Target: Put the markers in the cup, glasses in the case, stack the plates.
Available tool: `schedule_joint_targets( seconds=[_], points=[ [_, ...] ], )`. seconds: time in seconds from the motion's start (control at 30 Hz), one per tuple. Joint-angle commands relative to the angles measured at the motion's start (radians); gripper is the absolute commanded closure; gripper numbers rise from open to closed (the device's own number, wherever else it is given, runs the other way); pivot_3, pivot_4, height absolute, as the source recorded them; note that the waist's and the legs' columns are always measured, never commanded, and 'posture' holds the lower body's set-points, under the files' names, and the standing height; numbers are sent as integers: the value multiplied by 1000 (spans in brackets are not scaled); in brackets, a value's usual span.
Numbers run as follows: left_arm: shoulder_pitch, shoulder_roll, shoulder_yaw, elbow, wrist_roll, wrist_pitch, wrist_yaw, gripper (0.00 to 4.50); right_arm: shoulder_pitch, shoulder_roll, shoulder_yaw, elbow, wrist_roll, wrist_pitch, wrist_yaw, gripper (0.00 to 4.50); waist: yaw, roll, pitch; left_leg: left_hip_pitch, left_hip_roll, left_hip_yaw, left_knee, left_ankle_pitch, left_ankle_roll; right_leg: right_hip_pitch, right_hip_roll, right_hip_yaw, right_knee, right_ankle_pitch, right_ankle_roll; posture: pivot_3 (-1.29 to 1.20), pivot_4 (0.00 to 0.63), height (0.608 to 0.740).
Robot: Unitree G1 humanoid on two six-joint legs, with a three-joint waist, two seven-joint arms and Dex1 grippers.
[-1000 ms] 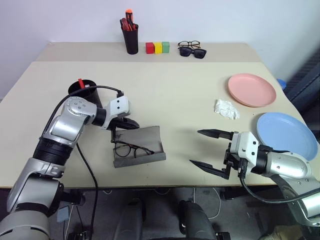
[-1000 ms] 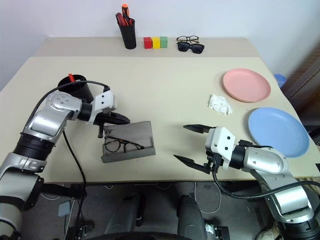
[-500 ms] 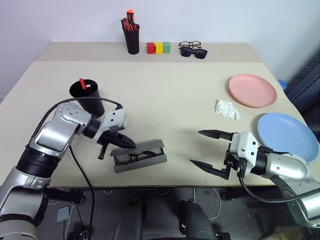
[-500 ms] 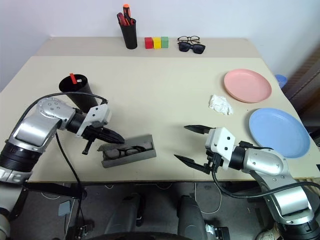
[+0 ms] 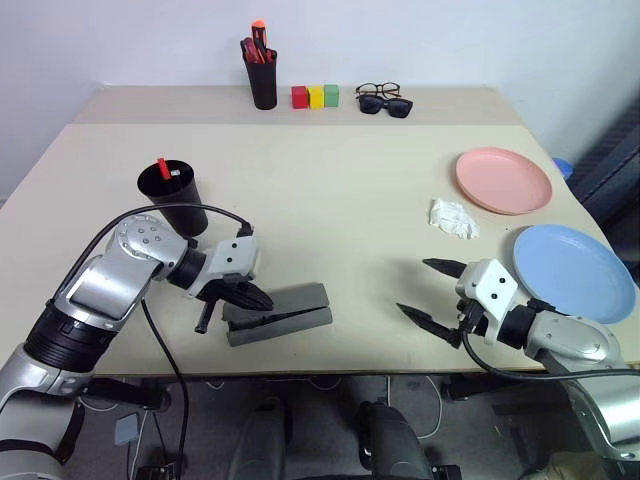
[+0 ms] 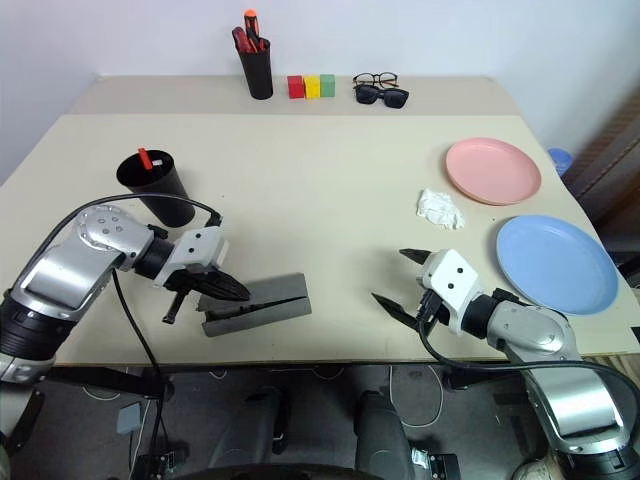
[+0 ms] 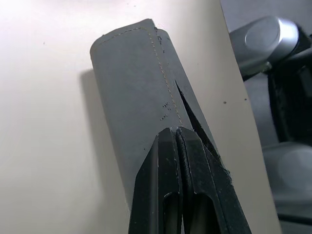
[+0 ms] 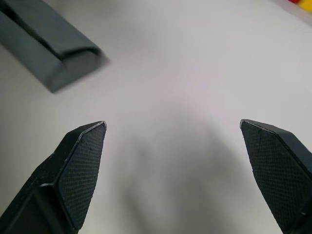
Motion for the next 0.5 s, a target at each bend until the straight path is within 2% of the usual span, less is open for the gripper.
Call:
schedule_joint_targets(
  seconds=[0.03, 0.17, 0.37, 0.5],
  points=[
    [42, 2, -86, 44, 99, -31, 27, 4466, 2, 4, -32, 7, -5, 7, -17, 0, 0, 3, -3, 0, 0, 0, 0, 0, 0, 0, 0, 0, 0, 0, 0, 0, 150, 740],
    [33, -30, -70, 58, 78, -30, 44, 4466, 10, 5, -47, 31, -7, 4, -21, 0, 0, 10, -11, 2, 0, 0, 0, 0, 0, 2, 0, 0, 0, 0, 0, 0, 150, 740],
    [44, -46, -61, 68, 63, -41, 41, 4466, 20, 8, -45, 44, -14, -14, -17, 0, -1, 11, -12, 2, 0, 1, 0, -1, 1, 2, 0, 0, 0, -3, 4, 0, 150, 740],
    [0, -83, 30, 107, -13, 11, 64, 4466, 14, 8, -42, 21, 2, 11, -14, 0, 0, 11, -12, 2, 0, 1, 0, -1, 1, 2, 0, 0, 0, -3, 4, 0, 150, 740]
  ],
)
